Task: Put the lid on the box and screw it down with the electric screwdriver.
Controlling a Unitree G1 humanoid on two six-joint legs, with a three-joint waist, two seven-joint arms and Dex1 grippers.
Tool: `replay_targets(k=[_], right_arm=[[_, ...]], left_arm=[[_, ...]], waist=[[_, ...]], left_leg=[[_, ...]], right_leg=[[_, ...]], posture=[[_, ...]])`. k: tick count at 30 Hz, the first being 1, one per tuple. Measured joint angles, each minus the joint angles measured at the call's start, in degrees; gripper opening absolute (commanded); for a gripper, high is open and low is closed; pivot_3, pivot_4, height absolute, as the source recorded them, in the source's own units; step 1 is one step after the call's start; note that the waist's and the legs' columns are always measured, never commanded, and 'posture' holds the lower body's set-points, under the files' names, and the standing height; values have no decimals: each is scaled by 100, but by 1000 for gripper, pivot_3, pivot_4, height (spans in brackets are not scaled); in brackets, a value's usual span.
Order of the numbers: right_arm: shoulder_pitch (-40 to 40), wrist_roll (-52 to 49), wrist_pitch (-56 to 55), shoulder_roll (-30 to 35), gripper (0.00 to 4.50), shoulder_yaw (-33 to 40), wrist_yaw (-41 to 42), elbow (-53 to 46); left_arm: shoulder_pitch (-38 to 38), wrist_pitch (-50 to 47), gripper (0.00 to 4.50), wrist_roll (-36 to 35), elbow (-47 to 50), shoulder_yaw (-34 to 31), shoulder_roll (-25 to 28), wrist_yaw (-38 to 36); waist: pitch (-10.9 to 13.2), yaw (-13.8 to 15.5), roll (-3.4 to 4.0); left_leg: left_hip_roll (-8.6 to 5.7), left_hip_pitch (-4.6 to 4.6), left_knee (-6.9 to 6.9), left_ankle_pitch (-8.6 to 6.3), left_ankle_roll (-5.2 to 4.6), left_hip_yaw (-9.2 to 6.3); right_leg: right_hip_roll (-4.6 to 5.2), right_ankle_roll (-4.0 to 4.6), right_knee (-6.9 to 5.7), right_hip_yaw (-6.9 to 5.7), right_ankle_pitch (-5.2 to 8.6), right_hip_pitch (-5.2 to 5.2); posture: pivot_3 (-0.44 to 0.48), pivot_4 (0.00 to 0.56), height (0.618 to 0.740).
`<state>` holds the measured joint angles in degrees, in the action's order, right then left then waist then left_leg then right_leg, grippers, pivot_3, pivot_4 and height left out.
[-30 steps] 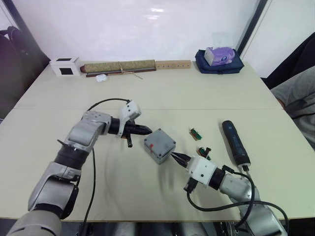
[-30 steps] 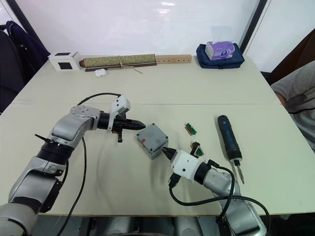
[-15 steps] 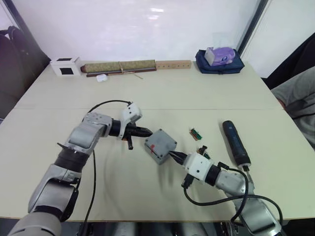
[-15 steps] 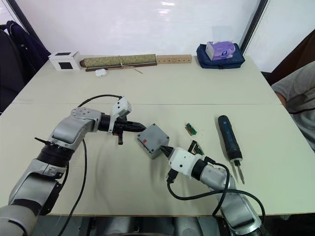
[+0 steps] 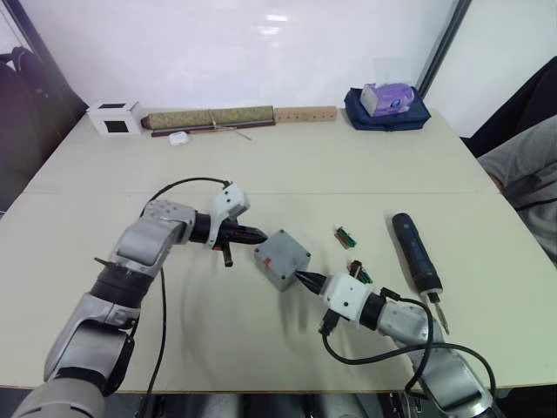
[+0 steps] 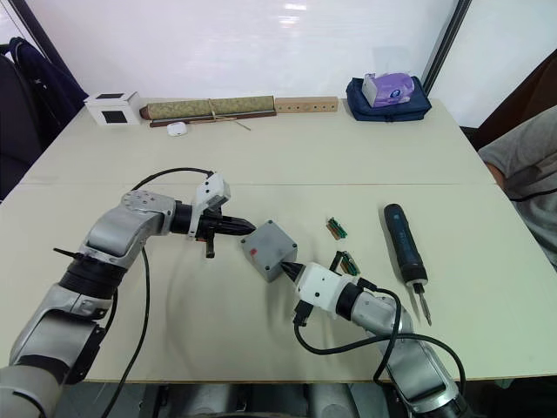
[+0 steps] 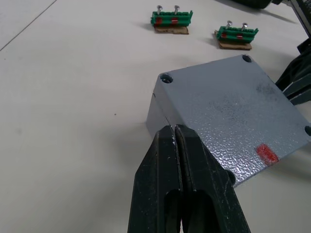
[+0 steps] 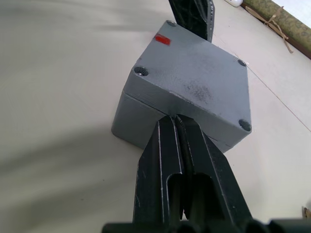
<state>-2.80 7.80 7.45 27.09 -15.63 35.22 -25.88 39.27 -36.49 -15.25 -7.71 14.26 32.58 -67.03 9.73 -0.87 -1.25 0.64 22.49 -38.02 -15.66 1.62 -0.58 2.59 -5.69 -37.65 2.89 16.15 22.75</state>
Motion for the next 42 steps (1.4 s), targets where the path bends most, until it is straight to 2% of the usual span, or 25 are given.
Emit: replay_targets(k=[12,20,27,42], right_arm=[[6,-2,2,66,25,14,22,32],[-49,-117,256,272,25,78,192,-76],[404,13,220,285,25,-127,251,271],[673,162,8,525,25,-89,413,857]], left_arm=[[-22,-9,0,3,-21,-9,-85,82],[308,749,0,378,-968,18,-252,357],[-105,975,0,571,-989,319,-454,289],[-1004,-316,0,349,872,200,20,294]], waist=[[0,7,0],[0,0,0],[0,1,0],[0,4,0]], left_leg=[[0,0,0,0,0,0],[-2,0,0,0,0,2],[-1,0,1,0,0,2],[4,0,1,0,0,-12]], right_leg=[[1,0,0,0,0,0],[1,0,1,0,0,0],[0,0,1,0,0,1],[3,0,1,3,0,1]], posture=[[0,150,740],[0,150,740],[0,150,740],[0,150,740]])
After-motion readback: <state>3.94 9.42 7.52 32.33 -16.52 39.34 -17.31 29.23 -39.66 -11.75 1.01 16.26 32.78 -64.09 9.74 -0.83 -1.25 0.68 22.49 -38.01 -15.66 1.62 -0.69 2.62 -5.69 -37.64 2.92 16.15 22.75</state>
